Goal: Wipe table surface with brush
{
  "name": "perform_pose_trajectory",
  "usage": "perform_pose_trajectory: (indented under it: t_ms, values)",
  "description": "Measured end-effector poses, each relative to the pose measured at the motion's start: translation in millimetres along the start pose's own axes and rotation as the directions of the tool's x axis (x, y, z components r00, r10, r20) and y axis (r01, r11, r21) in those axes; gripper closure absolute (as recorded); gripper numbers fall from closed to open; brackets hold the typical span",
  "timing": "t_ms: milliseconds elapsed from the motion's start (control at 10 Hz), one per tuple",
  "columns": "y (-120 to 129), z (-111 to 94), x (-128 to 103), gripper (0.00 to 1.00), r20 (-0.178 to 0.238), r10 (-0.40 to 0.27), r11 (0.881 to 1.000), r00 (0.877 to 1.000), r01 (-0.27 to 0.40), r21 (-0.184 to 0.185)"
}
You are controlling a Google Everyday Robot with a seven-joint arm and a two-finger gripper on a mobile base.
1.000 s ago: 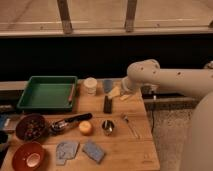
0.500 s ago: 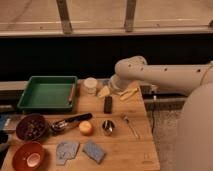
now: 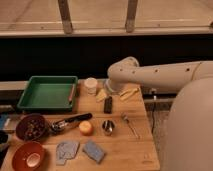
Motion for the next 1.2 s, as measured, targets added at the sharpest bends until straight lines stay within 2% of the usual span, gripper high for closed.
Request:
perform_pose_trajectory:
  t_ms: [100, 200, 400, 500, 600, 700, 900, 1100, 1200]
  values:
    - [3.0, 4.6, -3.4, 0.2, -0.005, -0.022, 1.0, 1.0, 0.022, -0.006]
    - [18.8, 15.8, -14.2, 0.2, -0.014, -0.076, 0.997, 0.997, 0.076, -0.03]
    - [44.7, 32.8, -31.8, 0.2, -0.014, -0.17, 0.982, 0.985, 0.168, -0.091]
    - [57.7, 39.6, -37.5, 0.2, -0.005, -0.227, 0.962, 0.974, 0.223, -0.155]
    - [67.9, 43.1, -42.5, 0.2, 0.015, -0.28, 0.936, 0.96, 0.276, -0.216]
    - [73.4, 45.1, -46.0, 0.2, 0.037, -0.316, 0.913, 0.948, 0.314, -0.26]
    - [84.7, 46.8, -52.0, 0.2, 0.077, -0.362, 0.873, 0.929, 0.367, -0.322]
    - [85.6, 49.3, -49.7, 0.2, 0.062, -0.356, 0.884, 0.932, 0.358, -0.3]
    - [87.7, 51.3, -48.4, 0.2, 0.056, -0.362, 0.882, 0.931, 0.361, -0.302]
